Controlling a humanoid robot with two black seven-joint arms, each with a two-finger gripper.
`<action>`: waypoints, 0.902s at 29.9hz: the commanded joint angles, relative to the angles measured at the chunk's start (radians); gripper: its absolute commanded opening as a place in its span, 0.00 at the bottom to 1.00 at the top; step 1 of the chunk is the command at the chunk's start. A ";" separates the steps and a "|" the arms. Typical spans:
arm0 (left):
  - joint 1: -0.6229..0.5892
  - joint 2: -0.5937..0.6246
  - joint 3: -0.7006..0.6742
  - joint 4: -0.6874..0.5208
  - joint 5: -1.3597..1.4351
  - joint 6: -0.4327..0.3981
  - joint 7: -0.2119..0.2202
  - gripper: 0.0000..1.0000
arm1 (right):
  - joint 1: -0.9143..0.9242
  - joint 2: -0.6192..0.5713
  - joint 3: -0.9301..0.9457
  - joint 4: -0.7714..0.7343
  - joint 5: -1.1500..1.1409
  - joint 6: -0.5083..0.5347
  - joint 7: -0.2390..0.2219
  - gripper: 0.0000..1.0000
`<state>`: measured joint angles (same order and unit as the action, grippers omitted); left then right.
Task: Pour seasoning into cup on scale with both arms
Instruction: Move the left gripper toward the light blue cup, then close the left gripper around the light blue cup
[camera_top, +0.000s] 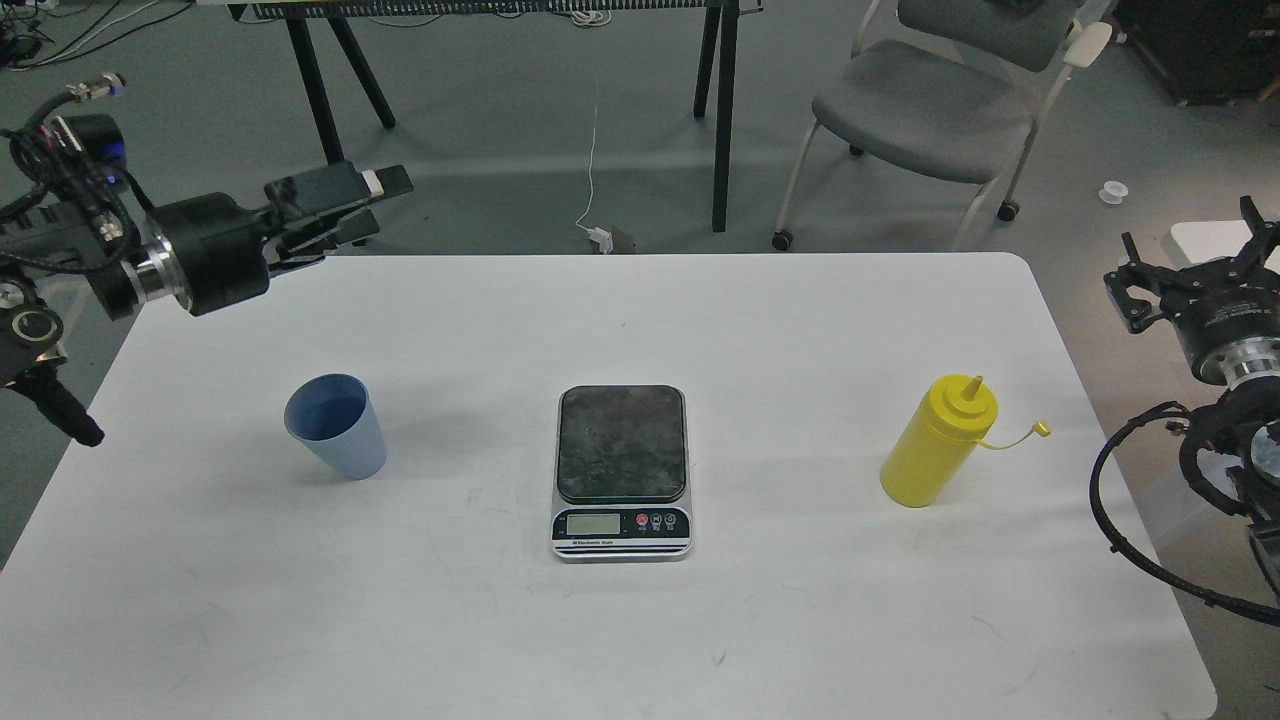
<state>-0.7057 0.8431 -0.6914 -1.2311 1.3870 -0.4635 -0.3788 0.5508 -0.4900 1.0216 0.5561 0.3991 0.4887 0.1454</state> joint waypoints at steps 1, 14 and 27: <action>0.006 -0.001 0.029 -0.015 0.313 0.060 0.000 0.99 | 0.000 -0.018 0.002 -0.001 0.001 0.000 0.010 1.00; -0.001 0.005 0.288 0.188 0.601 0.319 -0.009 0.80 | -0.029 -0.045 0.008 0.008 0.003 0.000 0.010 1.00; 0.006 -0.047 0.428 0.320 0.584 0.399 -0.035 0.48 | -0.037 -0.044 0.009 0.048 0.001 0.000 0.011 1.00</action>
<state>-0.7027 0.8029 -0.2708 -0.9178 1.9742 -0.0748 -0.4049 0.5161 -0.5343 1.0310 0.6040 0.4005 0.4887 0.1566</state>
